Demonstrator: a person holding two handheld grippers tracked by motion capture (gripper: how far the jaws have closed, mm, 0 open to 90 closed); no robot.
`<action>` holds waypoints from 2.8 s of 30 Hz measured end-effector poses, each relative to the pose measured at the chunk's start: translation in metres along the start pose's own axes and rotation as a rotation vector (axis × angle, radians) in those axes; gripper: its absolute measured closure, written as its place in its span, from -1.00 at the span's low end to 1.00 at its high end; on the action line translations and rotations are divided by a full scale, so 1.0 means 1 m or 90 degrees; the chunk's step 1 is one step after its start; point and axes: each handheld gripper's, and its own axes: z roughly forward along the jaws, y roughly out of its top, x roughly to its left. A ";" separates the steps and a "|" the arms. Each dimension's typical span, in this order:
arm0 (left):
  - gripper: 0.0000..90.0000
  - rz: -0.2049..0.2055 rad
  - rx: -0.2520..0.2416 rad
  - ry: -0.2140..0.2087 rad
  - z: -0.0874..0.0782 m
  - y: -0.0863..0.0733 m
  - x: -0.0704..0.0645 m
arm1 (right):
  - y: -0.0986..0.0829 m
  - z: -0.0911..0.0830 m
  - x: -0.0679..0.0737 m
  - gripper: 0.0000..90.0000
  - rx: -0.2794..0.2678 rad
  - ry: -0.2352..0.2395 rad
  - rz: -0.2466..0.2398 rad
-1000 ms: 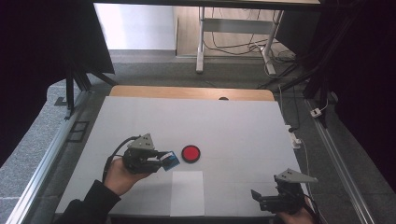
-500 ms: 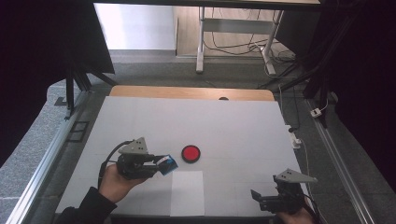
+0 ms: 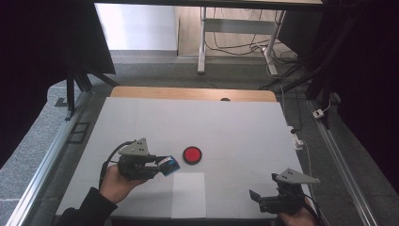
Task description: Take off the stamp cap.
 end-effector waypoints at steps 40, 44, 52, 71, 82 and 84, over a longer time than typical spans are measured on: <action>0.54 0.030 -0.004 -0.078 0.022 0.014 0.000 | 0.047 0.071 0.058 -1.00 -0.017 0.258 -0.118; 0.54 0.040 -0.005 -0.089 0.023 0.015 0.000 | 0.050 0.076 0.061 -1.00 -0.014 0.269 -0.126; 0.54 0.060 0.001 -0.100 0.028 0.018 -0.002 | 0.058 0.088 0.071 -1.00 -0.006 0.301 -0.147; 0.54 0.098 0.009 -0.147 0.039 0.023 -0.002 | 0.066 0.111 0.089 -1.00 0.010 0.351 -0.197; 0.54 0.126 0.010 -0.169 0.042 0.023 -0.005 | 0.070 0.117 0.090 -0.50 -0.008 0.394 -0.242; 0.54 0.131 0.009 -0.169 0.042 0.023 -0.006 | 0.070 0.117 0.089 -0.42 -0.010 0.402 -0.241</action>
